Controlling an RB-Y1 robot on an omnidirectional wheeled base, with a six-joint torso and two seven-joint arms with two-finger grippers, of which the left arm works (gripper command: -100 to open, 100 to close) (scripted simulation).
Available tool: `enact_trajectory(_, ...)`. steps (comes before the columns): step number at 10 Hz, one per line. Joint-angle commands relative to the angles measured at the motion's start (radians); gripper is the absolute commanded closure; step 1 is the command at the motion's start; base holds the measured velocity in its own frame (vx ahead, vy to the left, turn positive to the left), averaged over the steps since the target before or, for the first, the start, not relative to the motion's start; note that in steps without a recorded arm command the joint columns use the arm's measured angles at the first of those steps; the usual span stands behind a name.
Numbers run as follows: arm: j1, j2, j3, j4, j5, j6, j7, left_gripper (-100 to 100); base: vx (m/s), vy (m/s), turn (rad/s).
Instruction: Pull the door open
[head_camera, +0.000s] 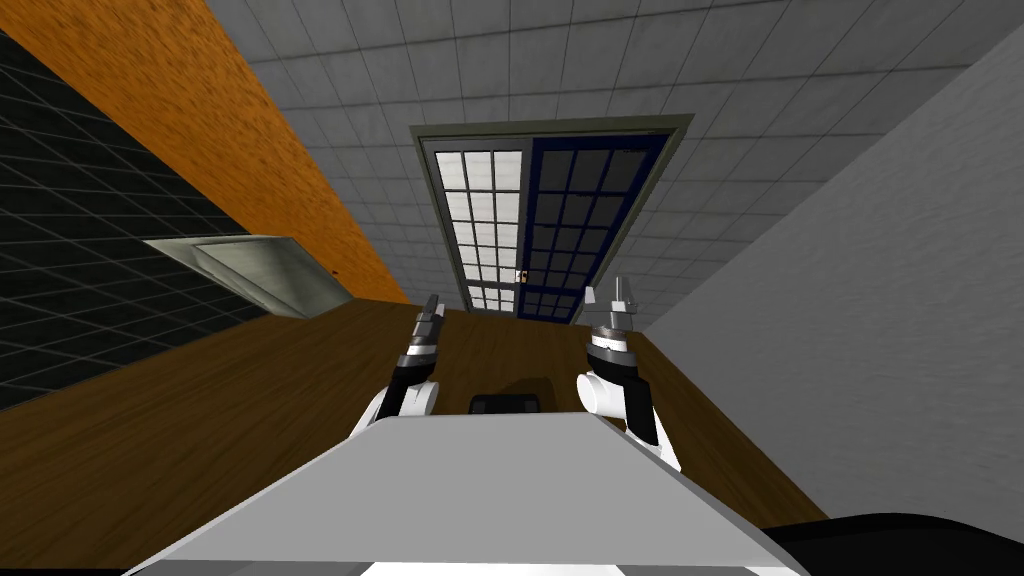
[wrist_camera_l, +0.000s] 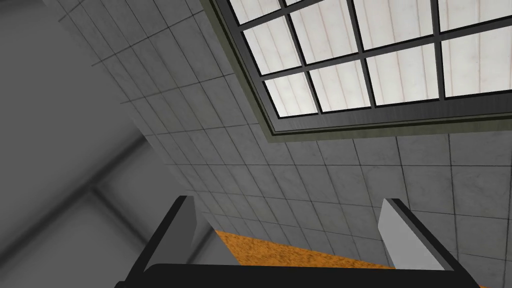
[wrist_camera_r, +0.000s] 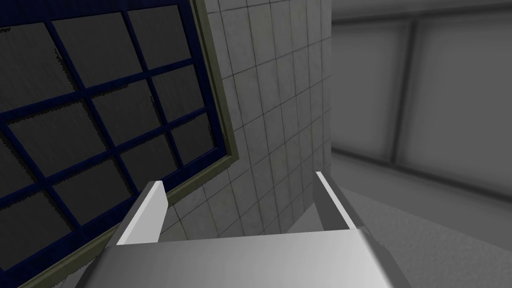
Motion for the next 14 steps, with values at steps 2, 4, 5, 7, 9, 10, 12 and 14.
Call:
enact_trajectory(2, -0.015, 0.013, 0.005, 0.051, -0.009, -0.017, -0.044, -100, 0.121, -0.067, 0.002)
enact_trajectory(4, -0.028, 0.022, 0.008, 0.094, -0.019, -0.030, -0.085, -100, 0.147, -0.084, 0.003)
enact_trajectory(5, -0.036, 0.028, 0.010, 0.123, -0.025, -0.038, -0.112, -100, 0.149, -0.077, 0.005)
enact_trajectory(7, -0.046, 0.033, 0.012, 0.156, -0.033, -0.048, -0.143, -100, 0.110, -0.083, 0.004)
enact_trajectory(9, -0.056, 0.038, 0.014, 0.190, -0.040, -0.058, -0.175, -100, 0.111, -0.068, 0.005)
enact_trajectory(10, -0.062, 0.040, 0.015, 0.207, -0.044, -0.063, -0.191, -100, 0.098, -0.043, 0.002)
enact_trajectory(12, -0.072, 0.045, 0.017, 0.242, -0.052, -0.073, -0.224, -100, 0.089, -0.069, 0.004)
enact_trajectory(14, -0.083, 0.048, 0.020, 0.279, -0.060, -0.084, -0.259, -100, 0.095, -0.062, 0.005)
